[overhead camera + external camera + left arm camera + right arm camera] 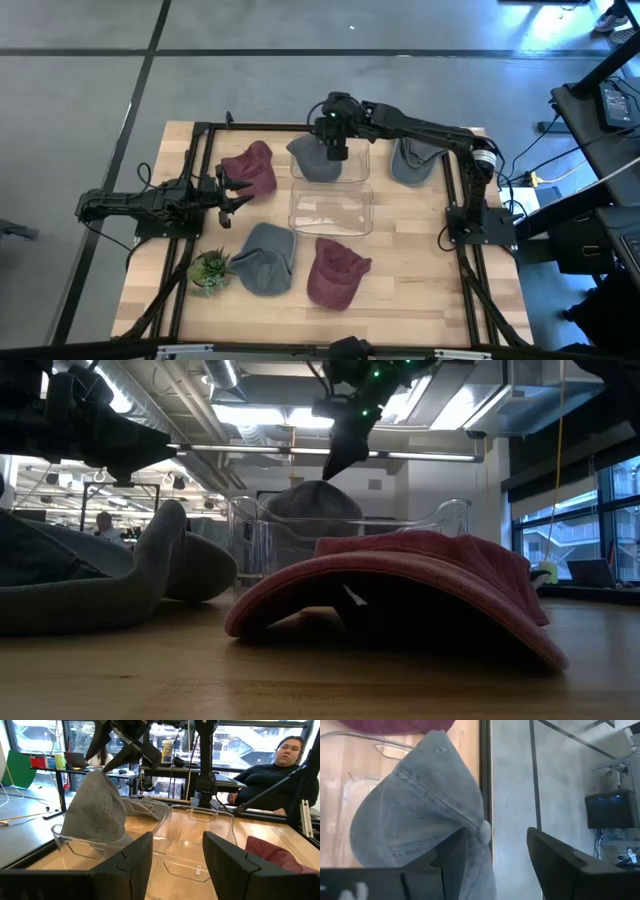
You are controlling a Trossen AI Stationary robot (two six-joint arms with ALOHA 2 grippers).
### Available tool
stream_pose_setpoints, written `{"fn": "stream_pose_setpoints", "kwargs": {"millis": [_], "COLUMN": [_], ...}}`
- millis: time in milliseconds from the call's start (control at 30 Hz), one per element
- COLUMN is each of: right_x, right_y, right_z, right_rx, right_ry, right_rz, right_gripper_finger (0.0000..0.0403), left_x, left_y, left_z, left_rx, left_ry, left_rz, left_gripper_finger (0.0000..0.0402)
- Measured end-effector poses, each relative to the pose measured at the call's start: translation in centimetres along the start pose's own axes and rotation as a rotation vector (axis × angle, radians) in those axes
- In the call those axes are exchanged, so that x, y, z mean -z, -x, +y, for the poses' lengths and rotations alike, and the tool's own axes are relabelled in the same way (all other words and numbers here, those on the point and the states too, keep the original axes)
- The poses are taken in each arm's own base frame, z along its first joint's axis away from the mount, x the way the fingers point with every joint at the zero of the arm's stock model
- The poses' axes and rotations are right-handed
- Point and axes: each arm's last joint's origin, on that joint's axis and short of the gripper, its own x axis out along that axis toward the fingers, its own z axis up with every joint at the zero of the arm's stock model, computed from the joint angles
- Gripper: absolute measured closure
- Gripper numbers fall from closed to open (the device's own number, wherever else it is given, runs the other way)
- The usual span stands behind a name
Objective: Pick & Place hat
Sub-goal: Put the bottom right gray cap into the top transparent bin, then put the top gray cap into the top transparent bin
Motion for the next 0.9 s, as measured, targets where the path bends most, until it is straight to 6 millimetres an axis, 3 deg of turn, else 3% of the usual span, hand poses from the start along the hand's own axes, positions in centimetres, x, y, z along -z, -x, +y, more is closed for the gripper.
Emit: {"fn": "stream_pose_setpoints", "kwargs": {"millis": [200, 300, 400, 500, 633, 800, 900], "right_x": [1.7, 4.3, 7.4, 10.3, 13.0, 15.3, 16.8], "right_y": [4.6, 7.1, 8.2, 8.5, 8.0, 6.3, 4.1], "right_z": [-1.8, -3.6, -6.1, -7.8, -9.0, -10.2, -9.5], "right_rx": [-0.137, -0.196, -0.163, -0.155, -0.168, -0.144, -0.15], "right_ry": [-0.1, -0.22, -0.421, -0.595, -0.617, -0.779, -0.837], "right_rz": [-0.052, -0.001, 0.082, 0.183, 0.292, 0.385, 0.452], "right_gripper_finger": [0.0207, 0.0213, 0.0217, 0.0219, 0.0219, 0.0219, 0.0219], "left_x": [0.0, 0.0, 0.0, 0.0, 0.0, 0.0, 0.0], "left_y": [0.0, 0.0, 0.0, 0.0, 0.0, 0.0, 0.0], "left_z": [0.0, 0.0, 0.0, 0.0, 0.0, 0.0, 0.0], "left_rx": [0.0, 0.0, 0.007, 0.01, 0.011, 0.011, 0.011], "left_ry": [0.0, 0.0, 0.0, 0.008, 0.008, 0.008, 0.009], "left_rz": [0.0, 0.0, 0.001, 0.002, 0.002, 0.002, 0.002], "left_gripper_finger": [0.0233, 0.0233, 0.0233, 0.0233, 0.0233, 0.0233, 0.0233]}}
